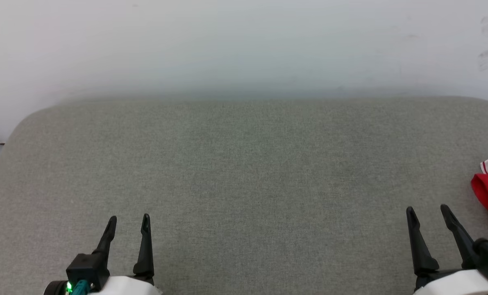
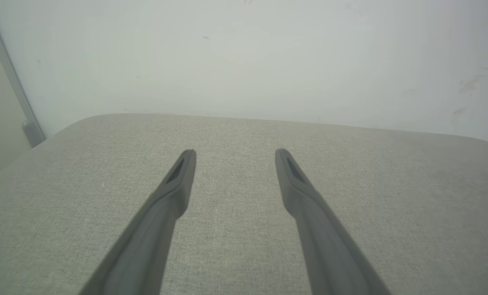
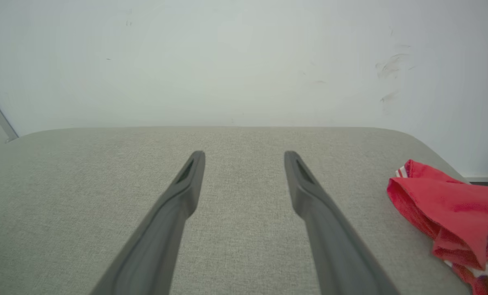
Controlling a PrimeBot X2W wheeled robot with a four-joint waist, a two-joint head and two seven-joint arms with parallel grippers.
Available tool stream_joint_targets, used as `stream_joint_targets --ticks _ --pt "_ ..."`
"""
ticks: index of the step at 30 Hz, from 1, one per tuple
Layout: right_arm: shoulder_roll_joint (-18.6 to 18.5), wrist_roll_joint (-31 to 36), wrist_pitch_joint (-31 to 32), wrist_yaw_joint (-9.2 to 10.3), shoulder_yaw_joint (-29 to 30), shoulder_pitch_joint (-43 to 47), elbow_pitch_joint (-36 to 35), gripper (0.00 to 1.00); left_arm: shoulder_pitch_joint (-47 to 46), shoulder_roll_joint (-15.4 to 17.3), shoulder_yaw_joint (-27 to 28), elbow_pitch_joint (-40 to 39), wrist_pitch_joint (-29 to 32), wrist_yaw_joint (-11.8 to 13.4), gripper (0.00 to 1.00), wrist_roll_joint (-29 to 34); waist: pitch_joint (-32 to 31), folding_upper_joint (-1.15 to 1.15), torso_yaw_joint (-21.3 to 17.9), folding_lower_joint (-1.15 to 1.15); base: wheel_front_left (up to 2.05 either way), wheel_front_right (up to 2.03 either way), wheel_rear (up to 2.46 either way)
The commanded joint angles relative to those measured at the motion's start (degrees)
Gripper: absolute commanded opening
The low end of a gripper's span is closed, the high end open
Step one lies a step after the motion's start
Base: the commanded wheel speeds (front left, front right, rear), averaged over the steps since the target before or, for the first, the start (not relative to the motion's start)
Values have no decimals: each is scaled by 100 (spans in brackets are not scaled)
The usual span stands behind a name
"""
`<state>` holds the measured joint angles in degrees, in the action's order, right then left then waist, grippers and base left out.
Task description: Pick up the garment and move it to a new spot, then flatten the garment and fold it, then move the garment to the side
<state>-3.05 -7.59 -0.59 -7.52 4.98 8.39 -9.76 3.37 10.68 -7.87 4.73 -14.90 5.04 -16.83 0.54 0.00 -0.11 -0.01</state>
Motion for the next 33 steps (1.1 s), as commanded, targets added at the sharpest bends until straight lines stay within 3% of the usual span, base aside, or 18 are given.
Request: stream_joint_targets --ticks 1,27,28,33 --pt "25 -49 53 7 16 165 -105 100 114 13 0 -23 -39 -21 100 54 -111 0 -23 1 0 0 0" --pt "27 -269 167 7 14 361 -291 100 124 -94 3 2 -41 -79 100 290 -204 0 -12 1 0 0 0" --pt "4 -256 168 0 12 381 -289 0 191 -74 -8 16 1 -62 0 255 -204 0 -12 1 0 0 0" --pt "1 -506 155 -1 -30 371 -88 0 227 -110 -3 188 78 -88 0 17 -200 0 -11 2 0 0 0"
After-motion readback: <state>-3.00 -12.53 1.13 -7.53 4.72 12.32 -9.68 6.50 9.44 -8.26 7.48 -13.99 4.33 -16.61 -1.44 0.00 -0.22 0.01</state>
